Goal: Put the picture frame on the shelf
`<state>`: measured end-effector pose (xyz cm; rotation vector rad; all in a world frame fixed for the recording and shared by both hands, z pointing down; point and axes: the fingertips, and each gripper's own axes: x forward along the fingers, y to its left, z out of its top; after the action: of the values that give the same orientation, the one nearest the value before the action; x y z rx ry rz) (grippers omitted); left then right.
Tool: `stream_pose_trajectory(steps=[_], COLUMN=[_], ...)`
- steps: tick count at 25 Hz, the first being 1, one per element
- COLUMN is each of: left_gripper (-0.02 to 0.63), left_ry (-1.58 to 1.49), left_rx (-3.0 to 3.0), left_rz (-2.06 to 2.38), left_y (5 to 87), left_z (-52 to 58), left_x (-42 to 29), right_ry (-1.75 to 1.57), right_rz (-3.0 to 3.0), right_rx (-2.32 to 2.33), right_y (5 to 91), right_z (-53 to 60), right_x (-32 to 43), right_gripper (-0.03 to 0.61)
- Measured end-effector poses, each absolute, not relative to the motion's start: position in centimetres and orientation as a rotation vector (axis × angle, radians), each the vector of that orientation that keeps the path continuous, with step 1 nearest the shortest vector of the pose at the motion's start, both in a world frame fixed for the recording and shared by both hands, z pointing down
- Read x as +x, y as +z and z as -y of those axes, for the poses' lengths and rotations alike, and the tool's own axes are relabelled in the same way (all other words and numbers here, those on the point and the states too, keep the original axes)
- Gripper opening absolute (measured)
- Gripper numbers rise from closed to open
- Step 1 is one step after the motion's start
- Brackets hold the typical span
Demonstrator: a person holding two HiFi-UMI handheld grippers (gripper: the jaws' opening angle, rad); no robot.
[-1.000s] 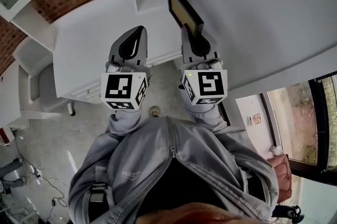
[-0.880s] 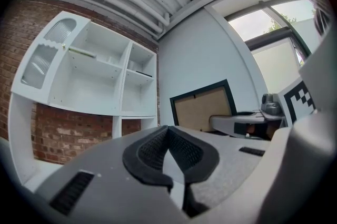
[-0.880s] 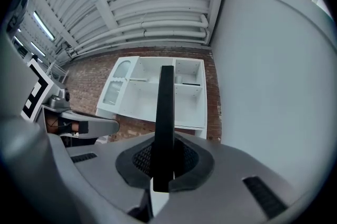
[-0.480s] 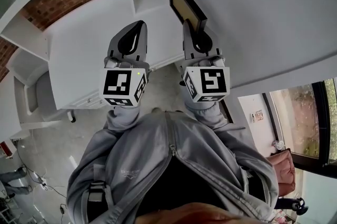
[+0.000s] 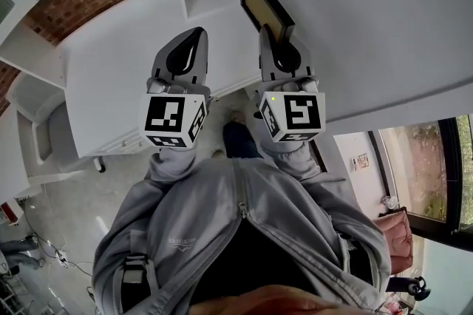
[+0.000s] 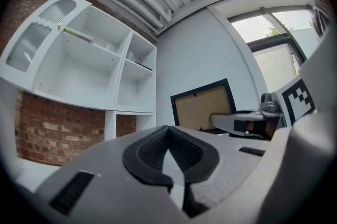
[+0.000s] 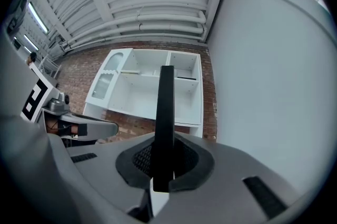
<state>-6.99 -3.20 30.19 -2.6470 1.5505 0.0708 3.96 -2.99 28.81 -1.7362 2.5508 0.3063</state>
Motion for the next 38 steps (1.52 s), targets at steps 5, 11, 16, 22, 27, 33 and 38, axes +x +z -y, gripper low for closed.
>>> stream_pose_trajectory(steps=[5,11,16,22,27,33,38], left_gripper=[0.006,0.008,0.008,0.007,0.008,0.007,0.007], left_ry=[0.067,0.069,0.063,0.071,0.071,0.065,0.058], left_rx=[-2.629,-2.615,-2.598,-2.563,-2.522,-2.477,-2.437], left_rz=[-1.567,-1.612,-1.648,-1.701,-1.742,-1.811,-1.85], left_y=[30.1,30.4,30.5,29.7,29.2,29.6,29.6], left_z=[5.3,9.7,14.0,18.2,21.1,24.0,25.6], left_x=[-6.9,-6.8,-6.5,-6.2,-5.3,-4.7,-4.1], right_ry=[0.316,0.306,0.298,0.298,0.299,0.293,0.287], right_rz=[-2.551,-2.577,-2.6,-2.627,-2.648,-2.675,-2.692], right_rx=[-1.708,-1.666,-1.618,-1.563,-1.5,-1.406,-1.342], right_y=[28.6,28.9,28.8,28.2,27.9,28.0,28.2], right_z=[5.5,10.1,15.0,19.6,23.2,26.8,28.7], right_x=[4.1,4.1,4.3,4.5,5.1,5.4,5.6], right_gripper=[0.035,0.035,0.035,0.035,0.035,0.035,0.035])
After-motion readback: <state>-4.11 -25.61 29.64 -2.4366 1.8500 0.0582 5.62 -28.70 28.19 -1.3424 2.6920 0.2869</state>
